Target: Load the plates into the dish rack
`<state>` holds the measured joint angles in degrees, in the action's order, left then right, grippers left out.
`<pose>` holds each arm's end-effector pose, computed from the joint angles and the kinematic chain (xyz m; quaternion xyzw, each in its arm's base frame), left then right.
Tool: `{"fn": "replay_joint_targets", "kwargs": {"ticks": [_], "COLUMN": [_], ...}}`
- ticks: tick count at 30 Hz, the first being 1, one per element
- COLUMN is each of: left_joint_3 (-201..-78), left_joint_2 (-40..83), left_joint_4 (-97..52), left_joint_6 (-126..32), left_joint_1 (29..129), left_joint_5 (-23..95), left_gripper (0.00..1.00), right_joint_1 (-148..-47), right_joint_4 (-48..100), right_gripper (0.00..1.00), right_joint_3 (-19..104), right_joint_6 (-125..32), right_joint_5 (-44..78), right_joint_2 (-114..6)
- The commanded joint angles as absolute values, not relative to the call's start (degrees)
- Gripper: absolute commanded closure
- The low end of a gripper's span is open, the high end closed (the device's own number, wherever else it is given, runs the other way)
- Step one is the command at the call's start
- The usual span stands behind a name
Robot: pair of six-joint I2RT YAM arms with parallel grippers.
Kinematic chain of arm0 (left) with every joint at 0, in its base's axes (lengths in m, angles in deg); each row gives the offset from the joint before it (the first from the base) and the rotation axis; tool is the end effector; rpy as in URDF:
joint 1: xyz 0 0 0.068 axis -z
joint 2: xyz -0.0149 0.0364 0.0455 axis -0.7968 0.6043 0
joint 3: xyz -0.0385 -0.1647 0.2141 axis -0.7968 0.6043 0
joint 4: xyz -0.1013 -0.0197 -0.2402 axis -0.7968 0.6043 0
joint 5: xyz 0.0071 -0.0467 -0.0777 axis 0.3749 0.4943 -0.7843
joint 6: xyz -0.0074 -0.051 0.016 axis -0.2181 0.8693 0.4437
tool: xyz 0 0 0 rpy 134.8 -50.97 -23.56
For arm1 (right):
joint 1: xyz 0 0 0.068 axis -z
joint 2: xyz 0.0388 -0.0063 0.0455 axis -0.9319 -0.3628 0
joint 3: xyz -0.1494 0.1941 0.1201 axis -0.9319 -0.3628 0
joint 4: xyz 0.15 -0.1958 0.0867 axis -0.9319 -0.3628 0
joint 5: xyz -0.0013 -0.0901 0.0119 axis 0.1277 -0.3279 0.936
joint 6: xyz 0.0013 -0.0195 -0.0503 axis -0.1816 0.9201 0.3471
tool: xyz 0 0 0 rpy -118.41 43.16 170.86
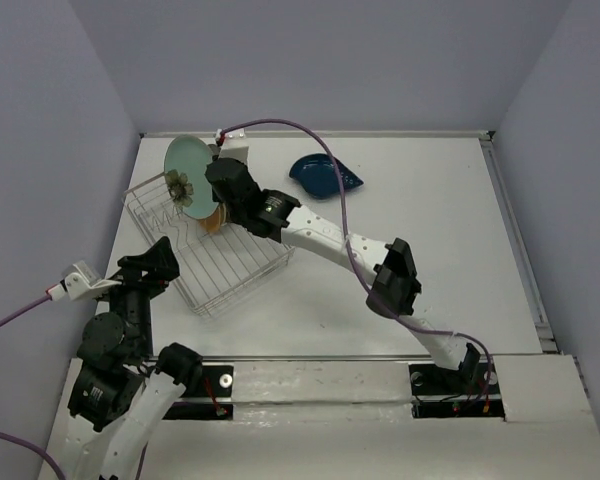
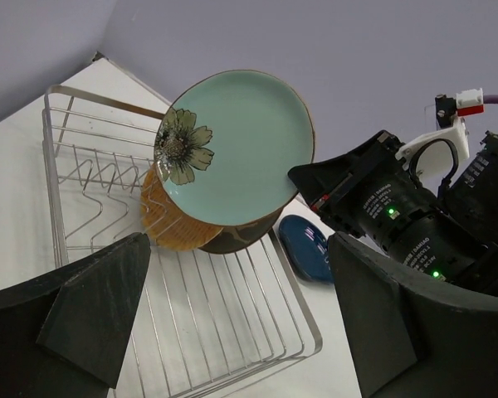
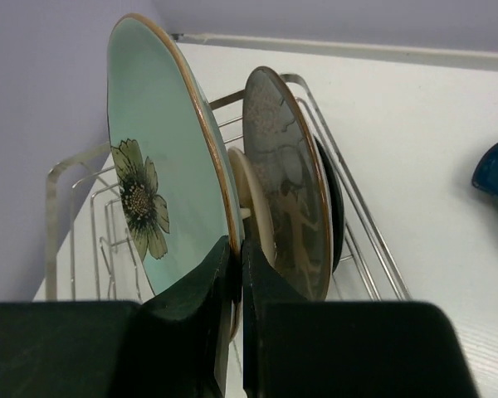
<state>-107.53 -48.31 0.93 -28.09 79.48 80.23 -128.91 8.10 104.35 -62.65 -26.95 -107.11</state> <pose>0.0326 0.0069 0.3518 -0.2624 0.5815 -0.1906 0.7461 0.2888 0.4611 0.3510 -0.0607 0.7760 0.1971 0.5960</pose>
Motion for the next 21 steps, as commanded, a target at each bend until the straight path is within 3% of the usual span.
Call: {"fn": "replay_joint_targets", "kwargs": {"ticks": [1,21], "left_joint_3": [-109.2,-108.9], "left_joint_2": [-48.8,-48.6], "left_joint_4": [-0.4,-0.4], "left_joint_6": [-27.6,-27.5], "left_joint_1": [80.0,80.0], "left_joint_5": [81.9,81.3], "left_gripper": [0.01,0.01], "right_joint_1": [-131.1,-134.2], "right_joint_4": [20.5,28.8], "right_gripper": [0.93,0.93], "right_joint_3": [113.5,114.4], "right_joint_6": [-53.2,-42.6], "right_joint_5": [-38.2,-44.1], "right_joint_2": [-107.6,-116.9]}}
